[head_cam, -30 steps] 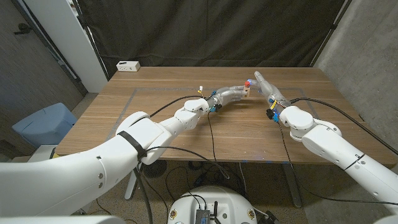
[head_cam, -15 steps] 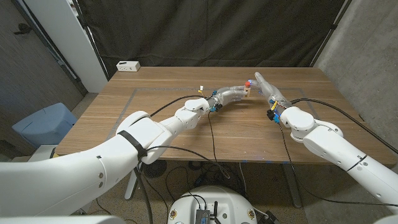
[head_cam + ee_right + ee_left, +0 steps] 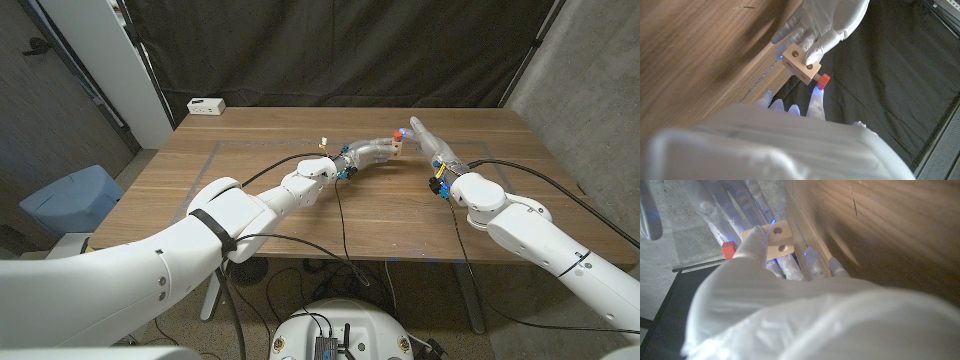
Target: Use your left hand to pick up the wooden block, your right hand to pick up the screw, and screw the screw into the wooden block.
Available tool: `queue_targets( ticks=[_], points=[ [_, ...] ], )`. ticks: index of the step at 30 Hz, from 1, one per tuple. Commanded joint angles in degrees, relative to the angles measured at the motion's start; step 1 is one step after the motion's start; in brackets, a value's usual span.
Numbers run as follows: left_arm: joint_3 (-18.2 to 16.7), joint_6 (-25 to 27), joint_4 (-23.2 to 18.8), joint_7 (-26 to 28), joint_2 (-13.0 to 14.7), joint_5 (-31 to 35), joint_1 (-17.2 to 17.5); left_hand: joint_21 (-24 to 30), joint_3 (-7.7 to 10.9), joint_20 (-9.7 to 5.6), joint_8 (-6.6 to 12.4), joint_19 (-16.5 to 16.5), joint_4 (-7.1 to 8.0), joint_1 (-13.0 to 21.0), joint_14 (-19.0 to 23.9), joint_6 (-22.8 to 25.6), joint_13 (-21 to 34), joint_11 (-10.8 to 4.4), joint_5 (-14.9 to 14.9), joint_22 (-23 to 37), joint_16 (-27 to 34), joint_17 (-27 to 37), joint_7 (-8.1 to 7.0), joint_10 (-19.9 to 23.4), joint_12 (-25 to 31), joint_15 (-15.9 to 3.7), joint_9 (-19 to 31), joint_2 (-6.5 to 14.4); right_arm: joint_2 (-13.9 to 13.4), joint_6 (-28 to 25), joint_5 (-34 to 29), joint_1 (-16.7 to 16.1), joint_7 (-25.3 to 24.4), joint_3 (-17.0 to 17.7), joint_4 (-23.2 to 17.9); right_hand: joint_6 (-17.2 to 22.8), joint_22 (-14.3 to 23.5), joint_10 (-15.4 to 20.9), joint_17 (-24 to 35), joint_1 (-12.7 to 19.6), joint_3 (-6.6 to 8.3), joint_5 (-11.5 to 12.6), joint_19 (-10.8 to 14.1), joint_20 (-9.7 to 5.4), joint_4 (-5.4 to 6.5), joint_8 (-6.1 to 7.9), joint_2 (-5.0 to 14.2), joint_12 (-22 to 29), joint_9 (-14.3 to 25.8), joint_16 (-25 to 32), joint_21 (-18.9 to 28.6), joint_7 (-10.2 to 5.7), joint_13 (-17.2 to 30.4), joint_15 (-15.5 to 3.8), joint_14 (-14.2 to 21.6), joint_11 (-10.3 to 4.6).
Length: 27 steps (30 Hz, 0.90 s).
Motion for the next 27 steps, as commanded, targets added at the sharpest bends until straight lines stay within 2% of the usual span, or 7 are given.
queue_targets(
  ticks=[1,27],
  points=[
    [0.10,0.55,0.09,0.30,-0.03,-0.04,-0.11,0.42,0.20,-0.11,0.41,0.38,0.26,-0.24,0.42,2.60,0.12,0.06,0.37,0.31,0.24,0.22,2.05,0.57,0.24,-3.10,0.23,0.52,0.03,-0.38,-0.15,-0.21,-0.22,-0.18,-0.54,0.66,0.00,-3.42,0.02,-0.35,0.46,0.44,-0.16,0.09,0.10,0.38,1.90,0.21,0.13,0.35,0.20,-0.12,-0.01,0.26,-8.32,0.08],
    [0.58,2.88,0.24,1.88,-0.30,0.06,-0.99,0.43,0.24,-0.06,0.45,0.42,0.21,-0.11,0.40,2.70,0.13,0.06,0.37,0.31,0.24,0.22,2.09,0.70,0.27,-3.15,0.24,0.56,0.29,-0.84,-0.49,-0.23,-0.28,-0.99,-0.84,1.03,-0.01,-3.21,-0.01,-0.28,0.63,0.47,-0.08,0.05,0.04,0.44,1.91,0.24,0.13,0.40,0.22,-0.11,-0.01,0.07,-8.14,-0.04]
  ],
)
